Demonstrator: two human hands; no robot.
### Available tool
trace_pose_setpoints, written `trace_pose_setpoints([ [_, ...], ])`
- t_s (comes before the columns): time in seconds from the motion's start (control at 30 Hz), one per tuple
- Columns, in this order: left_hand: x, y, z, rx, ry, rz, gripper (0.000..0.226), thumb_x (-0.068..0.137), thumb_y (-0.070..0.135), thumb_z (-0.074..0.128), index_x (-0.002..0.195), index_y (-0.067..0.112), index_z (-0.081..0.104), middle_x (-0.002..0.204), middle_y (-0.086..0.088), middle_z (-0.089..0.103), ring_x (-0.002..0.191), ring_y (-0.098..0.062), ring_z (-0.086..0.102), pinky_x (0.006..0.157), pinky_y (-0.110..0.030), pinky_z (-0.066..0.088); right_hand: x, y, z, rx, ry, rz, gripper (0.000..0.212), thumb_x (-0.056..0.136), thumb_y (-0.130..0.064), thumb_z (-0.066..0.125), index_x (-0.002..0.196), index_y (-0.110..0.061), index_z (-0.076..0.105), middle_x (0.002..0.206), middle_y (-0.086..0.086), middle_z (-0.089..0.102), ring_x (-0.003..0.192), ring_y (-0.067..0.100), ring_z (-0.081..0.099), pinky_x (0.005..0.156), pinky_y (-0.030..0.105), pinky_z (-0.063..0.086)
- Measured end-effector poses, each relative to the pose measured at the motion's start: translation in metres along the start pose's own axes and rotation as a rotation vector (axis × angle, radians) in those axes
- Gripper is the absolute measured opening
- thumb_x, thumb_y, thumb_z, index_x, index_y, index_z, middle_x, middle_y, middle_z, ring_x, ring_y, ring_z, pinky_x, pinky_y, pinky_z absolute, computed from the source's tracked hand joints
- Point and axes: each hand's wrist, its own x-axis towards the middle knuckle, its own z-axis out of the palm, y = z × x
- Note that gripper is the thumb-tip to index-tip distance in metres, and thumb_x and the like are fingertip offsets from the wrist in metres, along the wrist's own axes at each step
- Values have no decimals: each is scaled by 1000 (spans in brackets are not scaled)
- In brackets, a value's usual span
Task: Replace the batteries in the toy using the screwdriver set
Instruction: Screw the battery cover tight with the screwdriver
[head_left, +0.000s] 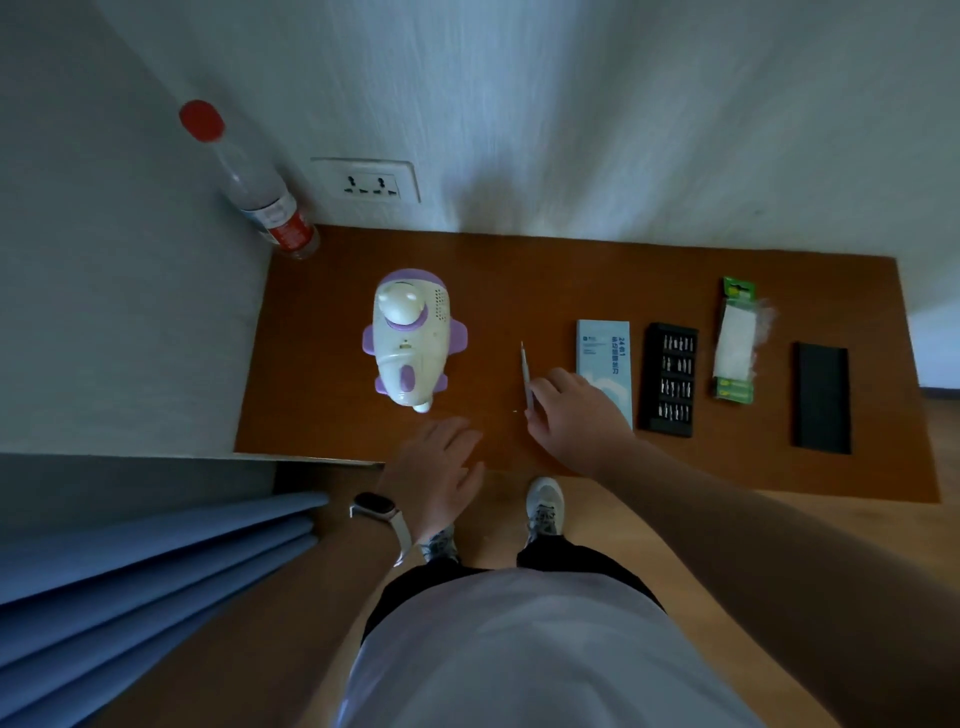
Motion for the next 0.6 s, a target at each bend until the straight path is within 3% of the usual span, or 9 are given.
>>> trace_pose_setpoints([
  [0.2, 33, 11, 28, 71, 7, -68, 32, 87, 25, 69, 117, 13, 67, 112, -6, 67, 95, -27, 64, 71, -36, 54, 10, 10, 10, 34, -18, -11, 26, 99, -31, 48, 117, -13, 55, 110, 4, 53, 99, 19, 52, 82, 29, 48],
  [0.4, 58, 18, 42, 66, -14, -194, 26, 95, 29, 60, 117, 17, 65, 109, -4, 64, 96, -25, 59, 70, -35, 54, 23, 18, 21, 39, 22, 4, 21, 97, -29, 52, 101, -10, 58, 96, 5, 56, 86, 22, 57, 72, 28, 45],
  [0.6, 74, 26, 47, -42, -18, -301, 17, 96, 27, 57, 107, 15, 63, 103, -5, 59, 94, -24, 55, 69, -36, 53, 39, 13, 19, 74, -26, 80, 26, 100, -32, 47, 108, -9, 55, 101, 9, 57, 88, 24, 58, 73, 34, 48],
])
